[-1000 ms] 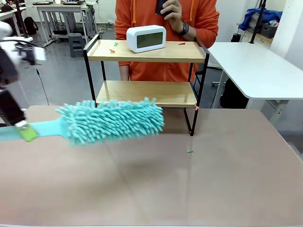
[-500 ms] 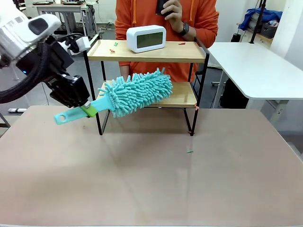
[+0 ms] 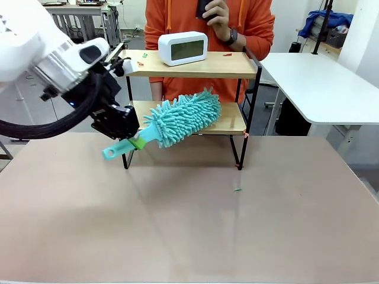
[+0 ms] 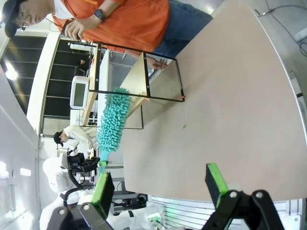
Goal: Clean the shelf.
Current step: Clean the specific tier of the Shelf with the Duster once objects are removed.
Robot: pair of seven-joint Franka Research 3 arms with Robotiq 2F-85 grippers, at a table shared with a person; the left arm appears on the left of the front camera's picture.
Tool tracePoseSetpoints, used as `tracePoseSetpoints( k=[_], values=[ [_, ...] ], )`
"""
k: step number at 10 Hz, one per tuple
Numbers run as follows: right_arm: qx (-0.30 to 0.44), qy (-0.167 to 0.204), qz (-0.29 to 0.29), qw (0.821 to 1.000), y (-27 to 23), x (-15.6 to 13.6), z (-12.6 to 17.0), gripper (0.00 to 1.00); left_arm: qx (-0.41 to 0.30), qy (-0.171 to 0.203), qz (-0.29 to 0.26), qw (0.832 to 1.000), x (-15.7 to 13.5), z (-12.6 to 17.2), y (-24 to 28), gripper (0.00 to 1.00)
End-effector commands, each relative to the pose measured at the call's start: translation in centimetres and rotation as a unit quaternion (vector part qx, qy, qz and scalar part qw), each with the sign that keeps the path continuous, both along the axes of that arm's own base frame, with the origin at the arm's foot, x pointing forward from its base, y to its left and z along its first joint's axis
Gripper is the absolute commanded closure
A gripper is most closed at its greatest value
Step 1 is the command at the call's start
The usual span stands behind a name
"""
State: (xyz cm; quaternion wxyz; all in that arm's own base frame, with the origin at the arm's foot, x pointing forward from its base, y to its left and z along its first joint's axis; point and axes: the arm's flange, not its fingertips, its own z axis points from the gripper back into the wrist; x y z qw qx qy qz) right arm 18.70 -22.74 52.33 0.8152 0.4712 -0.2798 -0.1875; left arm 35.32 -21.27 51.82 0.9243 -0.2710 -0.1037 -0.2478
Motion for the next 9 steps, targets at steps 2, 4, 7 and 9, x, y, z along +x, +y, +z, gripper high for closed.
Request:
tracePoseSetpoints(
  k=[2,4,7,9],
  values=[
    [0.002,-0.019,0.004,1.000,0.0,0.2,0.2,0.00,0.008,0.013,0.005,1.000,2.1,-1.4,-3.1,0.88],
    [0.002,-0.019,0.004,1.000,0.0,0.2,0.2,0.00,0.003,0.021,-0.004,1.000,2.5,-1.8,-4.5,0.88],
    [0.002,-0.019,0.004,1.000,0.0,0.2,0.2,0.00,0.001,0.045,-0.041,0.998,1.5,-2.1,-5.9,0.88],
    [0.002,-0.019,0.004,1.000,0.0,0.2,0.2,0.00,0.015,0.058,-0.074,0.995,0.4,-2.5,-6.3,0.88]
  ],
)
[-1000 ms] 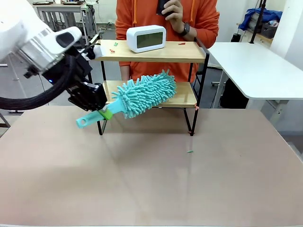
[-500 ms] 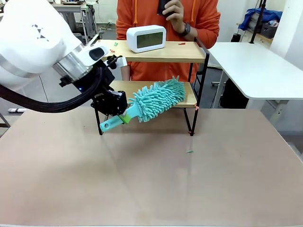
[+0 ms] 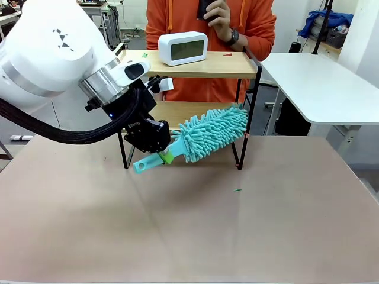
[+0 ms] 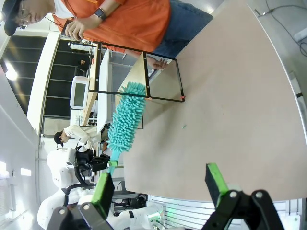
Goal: Clean the shelf.
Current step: Clean the specific tier of the Shelf with the Duster once objects are removed.
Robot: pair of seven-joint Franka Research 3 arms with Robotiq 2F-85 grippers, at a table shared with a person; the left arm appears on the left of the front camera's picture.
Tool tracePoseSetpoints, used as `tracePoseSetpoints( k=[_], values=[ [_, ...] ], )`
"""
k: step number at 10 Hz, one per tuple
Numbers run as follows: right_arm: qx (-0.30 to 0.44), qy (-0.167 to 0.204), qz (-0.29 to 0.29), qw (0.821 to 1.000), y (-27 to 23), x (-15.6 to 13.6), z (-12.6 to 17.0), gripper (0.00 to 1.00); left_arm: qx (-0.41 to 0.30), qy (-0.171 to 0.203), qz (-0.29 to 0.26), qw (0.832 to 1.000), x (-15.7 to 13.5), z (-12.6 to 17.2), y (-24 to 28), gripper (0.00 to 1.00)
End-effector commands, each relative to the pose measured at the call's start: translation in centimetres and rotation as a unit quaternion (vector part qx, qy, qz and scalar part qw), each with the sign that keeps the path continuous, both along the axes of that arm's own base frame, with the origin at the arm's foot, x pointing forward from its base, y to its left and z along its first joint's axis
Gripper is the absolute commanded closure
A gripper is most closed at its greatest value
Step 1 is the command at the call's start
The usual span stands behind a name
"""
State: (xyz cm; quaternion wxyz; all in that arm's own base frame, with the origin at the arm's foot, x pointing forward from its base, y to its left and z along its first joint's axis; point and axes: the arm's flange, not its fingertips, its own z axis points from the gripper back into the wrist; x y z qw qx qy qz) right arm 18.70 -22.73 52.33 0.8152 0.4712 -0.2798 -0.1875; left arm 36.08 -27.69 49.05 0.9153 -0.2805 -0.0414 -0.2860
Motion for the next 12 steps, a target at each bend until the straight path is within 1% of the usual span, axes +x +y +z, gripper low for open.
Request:
tracePoseSetpoints(
  k=[1,3,4,5,6,7,9,10,12],
  values=[
    [0.002,-0.019,0.004,1.000,0.0,0.2,0.2,0.00,0.016,0.014,-0.029,0.999,-1.0,0.3,0.4,0.88],
    [0.002,-0.019,0.004,1.000,0.0,0.2,0.2,0.00,0.033,0.009,-0.027,0.999,-2.5,1.3,2.7,0.88],
    [0.002,-0.019,0.004,1.000,0.0,0.2,0.2,0.00,0.043,0.017,-0.029,0.999,-3.4,1.8,4.2,0.88],
    [0.002,-0.019,0.004,1.000,0.0,0.2,0.2,0.00,0.062,0.028,-0.067,0.995,-4.7,2.3,5.5,0.88],
    [0.002,-0.019,0.004,1.000,0.0,0.2,0.2,0.00,0.066,0.044,-0.133,0.988,-6.0,2.7,6.5,0.88],
    [0.002,-0.019,0.004,1.000,0.0,0.2,0.2,0.00,0.062,0.042,-0.124,0.989,-5.8,2.9,7.1,0.88],
    [0.002,-0.019,0.004,1.000,0.0,0.2,0.2,0.00,0.031,0.049,-0.106,0.993,-5.1,3.5,8.0,0.88],
    [0.002,-0.019,0.004,1.000,0.0,0.2,0.2,0.00,0.011,0.042,-0.087,0.995,-4.7,4.0,8.9,0.88],
    [0.002,-0.019,0.004,1.000,0.0,0.2,0.2,0.00,-0.022,0.013,-0.055,0.998,-4.8,6.0,11.4,0.88]
  ],
)
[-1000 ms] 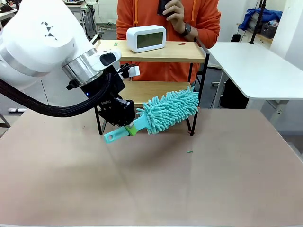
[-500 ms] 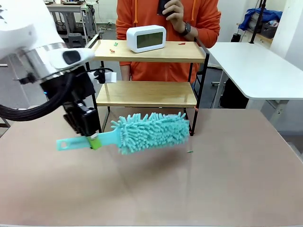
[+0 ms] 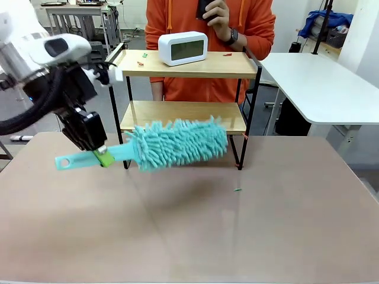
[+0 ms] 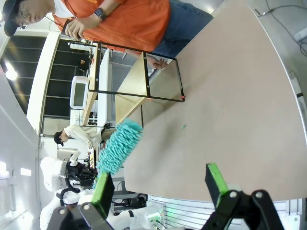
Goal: Clean the shelf.
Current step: Clean the specific tier of the Shelf with the Duster once objects are removed.
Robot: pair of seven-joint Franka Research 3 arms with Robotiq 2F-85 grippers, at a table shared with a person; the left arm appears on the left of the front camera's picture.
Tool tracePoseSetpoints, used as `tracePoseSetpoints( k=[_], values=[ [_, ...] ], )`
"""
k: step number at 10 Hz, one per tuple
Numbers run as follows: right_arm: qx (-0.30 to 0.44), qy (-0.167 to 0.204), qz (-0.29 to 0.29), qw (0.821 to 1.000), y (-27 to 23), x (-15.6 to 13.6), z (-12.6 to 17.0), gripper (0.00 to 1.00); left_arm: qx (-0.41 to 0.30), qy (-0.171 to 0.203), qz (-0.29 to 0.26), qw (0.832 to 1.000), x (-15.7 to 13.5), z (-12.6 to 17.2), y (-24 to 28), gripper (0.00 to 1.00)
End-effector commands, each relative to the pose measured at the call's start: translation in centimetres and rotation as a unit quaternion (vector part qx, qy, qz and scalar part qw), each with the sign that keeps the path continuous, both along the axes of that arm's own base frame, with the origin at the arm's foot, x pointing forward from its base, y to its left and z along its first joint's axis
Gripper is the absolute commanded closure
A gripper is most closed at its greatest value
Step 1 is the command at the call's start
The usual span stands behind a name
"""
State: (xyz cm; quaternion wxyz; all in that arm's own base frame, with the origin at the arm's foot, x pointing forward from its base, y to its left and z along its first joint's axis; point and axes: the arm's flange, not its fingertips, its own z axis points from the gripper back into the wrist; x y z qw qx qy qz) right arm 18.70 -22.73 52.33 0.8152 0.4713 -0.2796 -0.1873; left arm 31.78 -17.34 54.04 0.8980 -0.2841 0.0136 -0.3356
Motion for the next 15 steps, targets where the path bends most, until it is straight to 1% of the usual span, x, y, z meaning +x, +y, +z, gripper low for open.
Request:
tracePoseSetpoints(
  k=[1,2,3,4,5,6,7,8,9,10,14,15],
  values=[
    [0.002,-0.019,0.003,1.000,0.0,0.2,0.2,0.00,-0.063,-0.033,0.032,0.997,-1.0,2.5,3.9,0.88],
    [0.002,-0.019,0.003,1.000,0.0,0.2,0.2,0.00,-0.083,-0.048,0.057,0.994,-2.2,3.9,7.8,0.88],
    [0.002,-0.019,0.003,1.000,0.0,0.2,0.2,0.00,-0.086,-0.058,0.070,0.992,-4.0,4.6,11.3,0.88],
    [0.002,-0.019,0.003,1.000,0.0,0.2,0.2,0.00,-0.079,-0.052,0.057,0.994,-5.9,4.8,14.3,0.88],
    [0.002,-0.019,0.003,1.000,0.0,0.2,0.2,0.00,-0.059,-0.051,0.048,0.996,-7.4,4.5,16.6,0.88],
    [0.002,-0.019,0.003,1.000,0.0,0.2,0.2,0.00,-0.048,-0.041,0.034,0.997,-8.5,4.2,18.4,0.88],
    [0.002,-0.019,0.003,1.000,0.0,0.2,0.2,0.00,-0.046,-0.046,0.061,0.996,-9.2,4.2,19.9,0.88],
    [0.002,-0.019,0.003,1.000,0.0,0.2,0.2,0.00,-0.062,-0.060,0.105,0.991,-9.6,4.3,21.7,0.88],
    [0.002,-0.019,0.003,1.000,0.0,0.2,0.2,0.00,-0.075,-0.058,0.145,0.985,-9.7,4.3,22.9,0.88],
    [0.002,-0.019,0.003,1.000,0.0,0.2,0.2,0.00,-0.050,-0.041,0.079,0.995,-9.8,4.4,20.8,0.88],
    [0.002,-0.019,0.003,1.000,0.0,0.2,0.2,0.00,-0.050,-0.041,0.079,0.995,-9.8,4.4,20.8,0.88],
    [0.002,-0.019,0.003,1.000,0.0,0.2,0.2,0.00,-0.046,-0.040,0.087,0.994,-9.8,4.4,20.9,0.88]
  ],
)
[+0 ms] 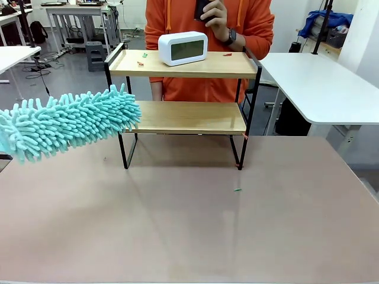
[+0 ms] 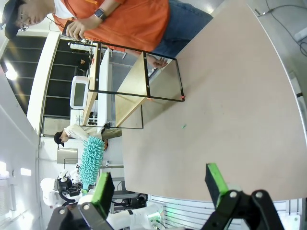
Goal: Clean the shelf.
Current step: Clean the specific tier of the Shelf with the Duster once objects are removed.
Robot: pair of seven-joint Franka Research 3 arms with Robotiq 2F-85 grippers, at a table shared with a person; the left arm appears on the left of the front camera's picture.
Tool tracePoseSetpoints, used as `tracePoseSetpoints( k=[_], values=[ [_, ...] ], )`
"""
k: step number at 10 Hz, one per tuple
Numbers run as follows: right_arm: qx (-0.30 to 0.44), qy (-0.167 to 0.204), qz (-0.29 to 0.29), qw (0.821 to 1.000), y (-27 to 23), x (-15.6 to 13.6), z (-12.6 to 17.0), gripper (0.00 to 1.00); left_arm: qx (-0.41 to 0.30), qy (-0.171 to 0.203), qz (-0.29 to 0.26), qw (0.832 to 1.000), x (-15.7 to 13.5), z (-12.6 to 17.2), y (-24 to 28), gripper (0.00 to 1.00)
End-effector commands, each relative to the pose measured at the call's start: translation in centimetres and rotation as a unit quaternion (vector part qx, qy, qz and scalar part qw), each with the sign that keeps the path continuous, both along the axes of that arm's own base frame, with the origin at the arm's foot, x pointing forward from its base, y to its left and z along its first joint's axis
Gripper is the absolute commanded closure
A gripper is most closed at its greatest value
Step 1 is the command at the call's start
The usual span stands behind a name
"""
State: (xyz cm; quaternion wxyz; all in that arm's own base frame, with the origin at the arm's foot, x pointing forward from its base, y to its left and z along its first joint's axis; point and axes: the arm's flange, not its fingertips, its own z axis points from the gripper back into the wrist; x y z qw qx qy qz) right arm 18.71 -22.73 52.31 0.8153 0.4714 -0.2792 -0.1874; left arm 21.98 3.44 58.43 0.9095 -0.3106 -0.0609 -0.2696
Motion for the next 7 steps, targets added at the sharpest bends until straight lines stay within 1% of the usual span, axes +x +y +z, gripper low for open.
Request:
tracePoseSetpoints(
  k=[1,3,4,6,7],
  values=[
    [0.001,-0.019,0.003,1.000,0.0,0.2,0.2,0.00,0.026,0.001,0.002,1.000,1.0,-0.3,-2.1,0.88],
    [0.001,-0.019,0.003,1.000,0.0,0.2,0.2,0.00,0.021,-0.005,-0.019,1.000,3.4,-0.8,-7.1,0.88],
    [0.001,-0.019,0.003,1.000,0.0,0.2,0.2,0.00,0.017,-0.014,-0.015,1.000,4.5,-1.4,-9.7,0.88],
    [0.001,-0.019,0.003,1.000,0.0,0.2,0.2,0.00,0.018,-0.029,-0.015,0.999,5.5,-2.8,-13.6,0.88],
    [0.001,-0.019,0.003,1.000,0.0,0.2,0.2,0.00,0.022,-0.028,-0.018,0.999,5.9,-3.6,-15.3,0.88]
  ],
)
